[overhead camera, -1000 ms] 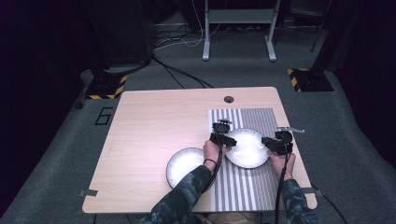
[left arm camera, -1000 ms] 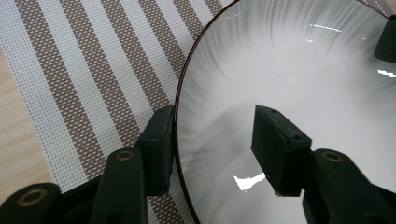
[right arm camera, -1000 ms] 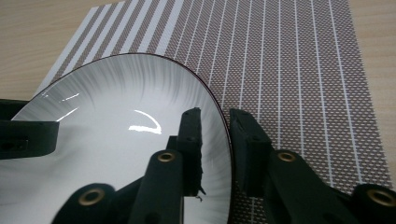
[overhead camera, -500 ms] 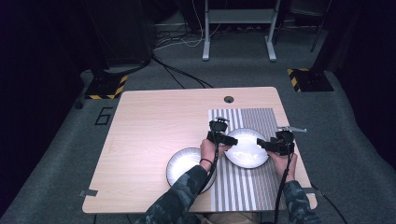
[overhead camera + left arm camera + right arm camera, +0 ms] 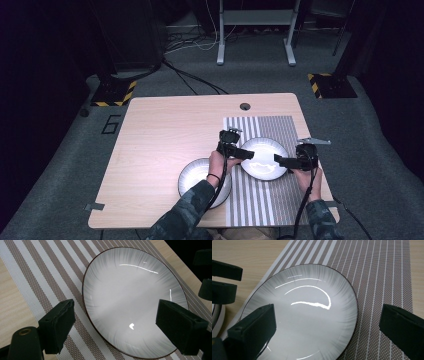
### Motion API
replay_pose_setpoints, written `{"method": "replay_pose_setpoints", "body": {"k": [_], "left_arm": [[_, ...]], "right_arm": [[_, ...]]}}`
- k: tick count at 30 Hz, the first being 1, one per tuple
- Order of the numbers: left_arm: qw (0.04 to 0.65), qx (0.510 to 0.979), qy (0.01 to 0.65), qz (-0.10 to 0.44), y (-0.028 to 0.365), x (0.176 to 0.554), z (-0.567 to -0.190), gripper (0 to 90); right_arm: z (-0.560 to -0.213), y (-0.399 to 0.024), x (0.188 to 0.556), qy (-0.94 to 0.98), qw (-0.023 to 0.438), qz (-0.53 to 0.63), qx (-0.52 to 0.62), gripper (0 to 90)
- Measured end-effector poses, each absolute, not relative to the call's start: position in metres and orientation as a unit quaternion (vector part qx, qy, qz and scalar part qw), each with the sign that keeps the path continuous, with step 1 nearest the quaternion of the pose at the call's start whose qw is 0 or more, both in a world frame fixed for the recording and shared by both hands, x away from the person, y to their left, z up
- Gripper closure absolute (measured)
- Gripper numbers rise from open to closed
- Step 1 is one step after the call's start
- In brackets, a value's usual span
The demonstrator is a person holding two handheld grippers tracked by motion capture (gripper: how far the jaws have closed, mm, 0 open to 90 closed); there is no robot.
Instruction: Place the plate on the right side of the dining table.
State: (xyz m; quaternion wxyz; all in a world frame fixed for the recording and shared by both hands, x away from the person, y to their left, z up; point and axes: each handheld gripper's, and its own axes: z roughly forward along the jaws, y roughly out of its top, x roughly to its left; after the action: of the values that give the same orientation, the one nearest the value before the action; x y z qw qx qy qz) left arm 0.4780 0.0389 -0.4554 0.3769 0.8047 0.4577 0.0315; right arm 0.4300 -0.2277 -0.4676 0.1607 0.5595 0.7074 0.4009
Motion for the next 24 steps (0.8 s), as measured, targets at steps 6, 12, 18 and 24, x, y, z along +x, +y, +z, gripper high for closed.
{"method": "replay_pose_setpoints", "body": {"k": [6, 12, 18, 24], "left_arm": [[0.378, 0.804, 0.459, 0.030, 0.051, 0.471, -0.459, 14.7], [0.389, 0.800, 0.456, 0.040, 0.067, 0.462, -0.456, 14.5], [0.398, 0.796, 0.454, 0.045, 0.077, 0.456, -0.452, 14.5], [0.403, 0.793, 0.453, 0.057, 0.095, 0.447, -0.449, 14.2]], "right_arm": [[-0.464, -0.232, 0.423, 0.710, 0.167, 0.401, 0.555, 0.0], [-0.455, -0.232, 0.415, 0.719, 0.184, 0.393, 0.543, 0.0], [-0.450, -0.233, 0.409, 0.723, 0.192, 0.390, 0.537, 0.0], [-0.446, -0.236, 0.402, 0.724, 0.197, 0.390, 0.534, 0.0]]}}
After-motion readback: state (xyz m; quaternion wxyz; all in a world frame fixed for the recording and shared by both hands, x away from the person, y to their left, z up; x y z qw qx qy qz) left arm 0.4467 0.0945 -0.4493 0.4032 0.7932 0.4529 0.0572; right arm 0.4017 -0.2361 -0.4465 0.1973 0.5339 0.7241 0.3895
